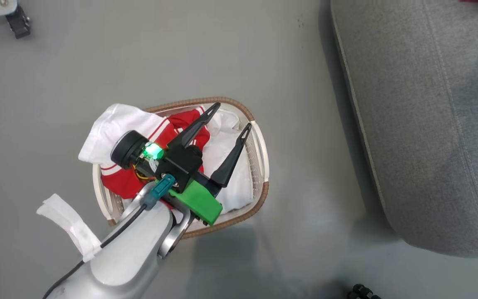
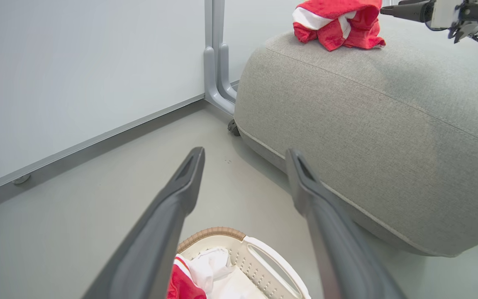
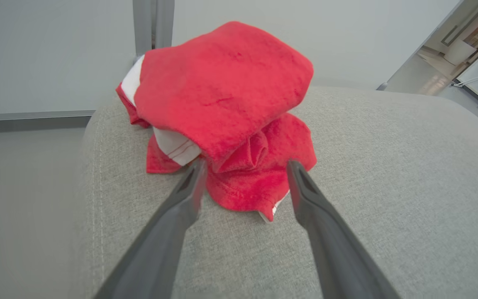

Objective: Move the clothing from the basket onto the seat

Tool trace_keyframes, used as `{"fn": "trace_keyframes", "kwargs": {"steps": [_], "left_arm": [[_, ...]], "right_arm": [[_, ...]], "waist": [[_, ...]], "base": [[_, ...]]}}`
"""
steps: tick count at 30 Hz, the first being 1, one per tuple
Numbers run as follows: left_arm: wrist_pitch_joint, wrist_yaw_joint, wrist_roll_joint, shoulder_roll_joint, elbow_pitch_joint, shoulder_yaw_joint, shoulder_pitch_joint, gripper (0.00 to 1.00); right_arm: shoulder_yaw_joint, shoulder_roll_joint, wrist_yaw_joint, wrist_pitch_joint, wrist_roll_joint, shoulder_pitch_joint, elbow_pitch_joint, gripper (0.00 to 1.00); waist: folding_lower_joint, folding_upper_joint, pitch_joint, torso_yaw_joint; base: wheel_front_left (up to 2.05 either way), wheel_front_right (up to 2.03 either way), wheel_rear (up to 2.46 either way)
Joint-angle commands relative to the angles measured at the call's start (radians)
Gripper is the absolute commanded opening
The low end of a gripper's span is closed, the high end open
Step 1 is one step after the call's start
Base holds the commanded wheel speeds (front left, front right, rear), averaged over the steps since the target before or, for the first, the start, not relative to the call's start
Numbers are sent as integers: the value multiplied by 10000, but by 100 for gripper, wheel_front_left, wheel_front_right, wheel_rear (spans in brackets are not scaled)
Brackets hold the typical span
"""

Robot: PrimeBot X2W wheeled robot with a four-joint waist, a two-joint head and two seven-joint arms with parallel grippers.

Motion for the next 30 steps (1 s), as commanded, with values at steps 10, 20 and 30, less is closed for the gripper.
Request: {"fn": "trace_keyframes", "kwargs": {"steps": [10,20,30], "left_arm": [[-77,257,-301,-177,106,978,1075,100],[-66,500,-365,-362,-28,2906,2479,100],[-64,557,-168,-690,-177,5119,3787,100]], "right_arm": [[1497,-277,-12,-47,985,990,-467,100],[2414,129,-12,-47,1861,1460,-1449,100],[2291,1357,-12,-46,1775,3060,-3447,100]], "waist": [[0,0,-2419,63],[0,0,-3640,836],[0,0,-4193,1489]], "base": [[0,0,0],[0,0,0],[0,0,0]]}}
